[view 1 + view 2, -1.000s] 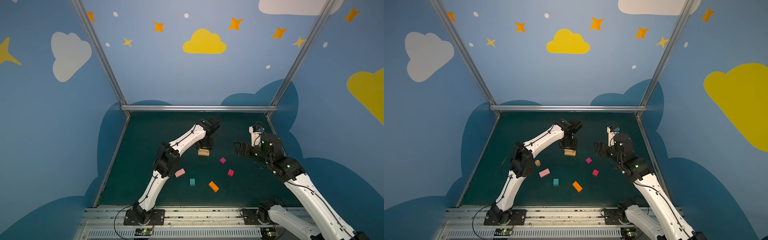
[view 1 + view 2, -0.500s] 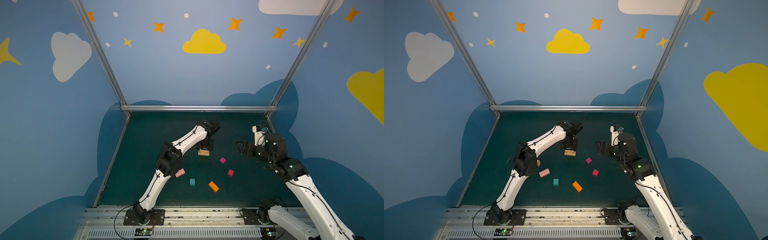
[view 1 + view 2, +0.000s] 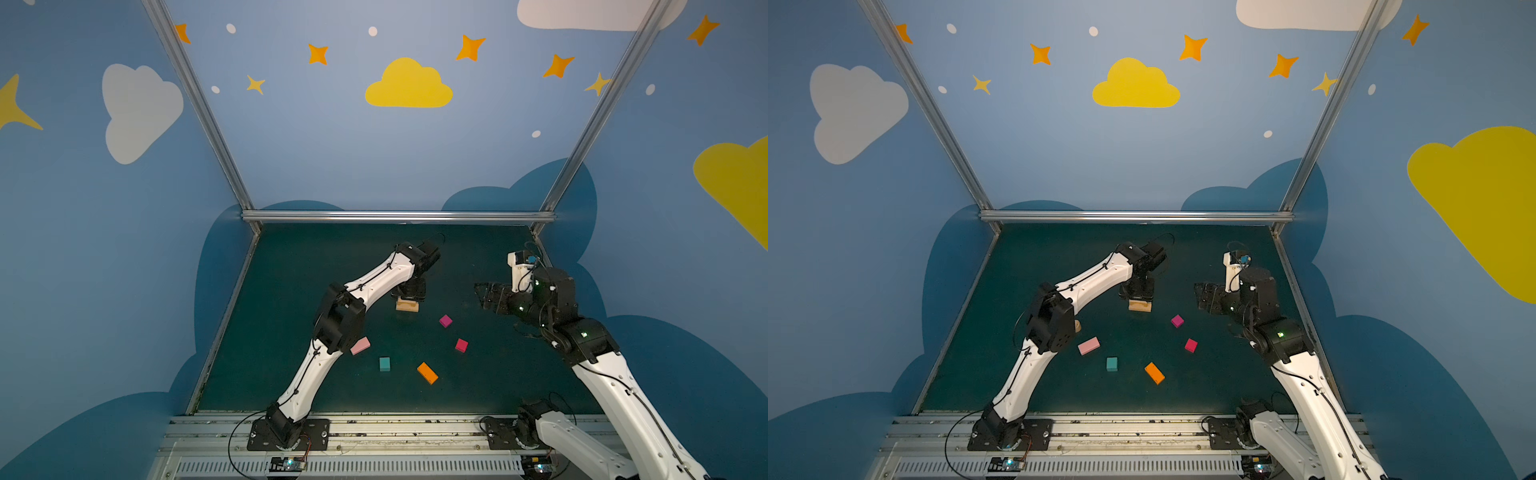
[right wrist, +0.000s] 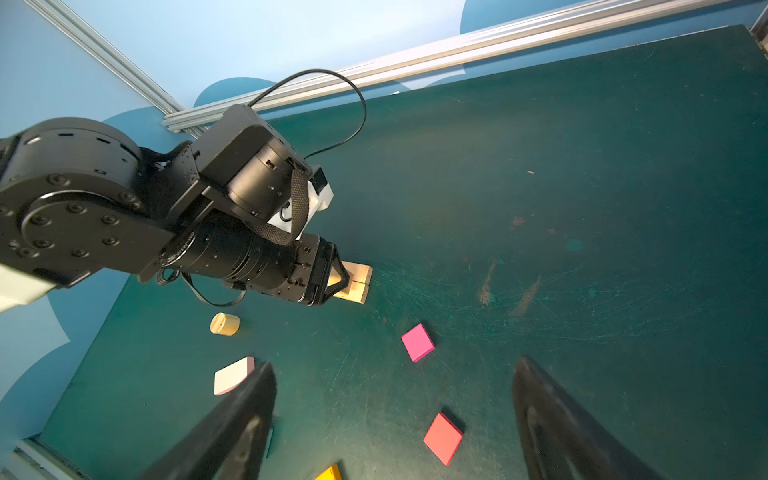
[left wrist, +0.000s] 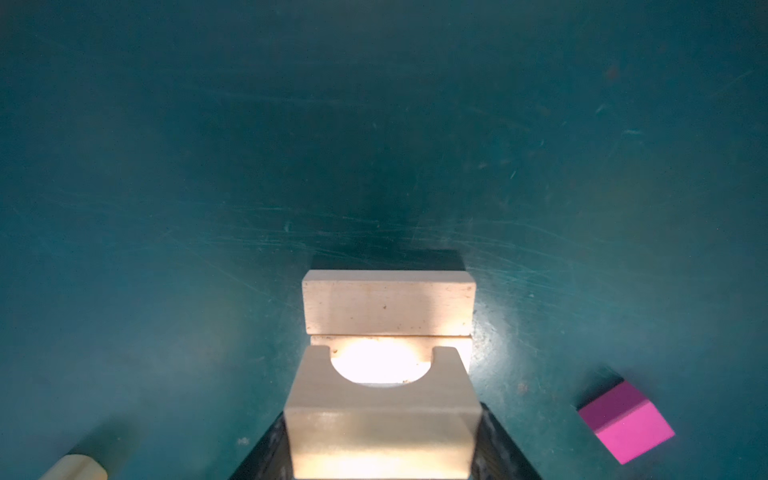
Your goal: Build the wood block tower
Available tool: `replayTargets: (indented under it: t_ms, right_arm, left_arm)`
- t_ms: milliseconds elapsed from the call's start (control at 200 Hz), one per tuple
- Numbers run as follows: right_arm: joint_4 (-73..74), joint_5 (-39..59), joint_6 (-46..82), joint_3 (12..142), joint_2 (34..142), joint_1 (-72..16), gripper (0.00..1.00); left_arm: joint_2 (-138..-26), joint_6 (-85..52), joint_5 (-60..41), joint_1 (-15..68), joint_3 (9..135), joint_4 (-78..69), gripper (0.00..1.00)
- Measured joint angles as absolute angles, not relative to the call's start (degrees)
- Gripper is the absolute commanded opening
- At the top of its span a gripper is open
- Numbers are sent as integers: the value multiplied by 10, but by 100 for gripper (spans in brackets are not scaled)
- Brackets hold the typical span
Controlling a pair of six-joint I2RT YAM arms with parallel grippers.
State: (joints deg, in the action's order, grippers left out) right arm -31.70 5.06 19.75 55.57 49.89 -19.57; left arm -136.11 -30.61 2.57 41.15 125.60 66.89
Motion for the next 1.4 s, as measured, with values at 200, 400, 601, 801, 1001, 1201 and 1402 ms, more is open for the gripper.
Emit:
replayTargets:
  t_ms: [200,400,601,801,1001,1201,1402]
  right_arm:
    - [-317,55,198,556,499,-194,87]
    - [-318,57,198,552,500,-192,87]
    - [-317,64,204,551,500,-192,87]
    - [-317,67,206,549,502,-190,87]
    - [-317,71,206,549,503,-188,87]
    - [-317,78,208,549,507,-188,87]
    - [-317,81,208,549,507,-188,87]
  left_arm:
    - [-1361,-308,25,412,1256,658,42]
    - [-1361,-307,25,412,1256,656,42]
    - [-1361,-307,25,413,1256,654,43]
    - [-1361,-300,26,413,1256,654,43]
    - [-1361,-292,25,413,1242,651,44]
    - [-1361,-288,24,413,1235,649,44]
    - [-1361,-288,20,413,1235,641,45]
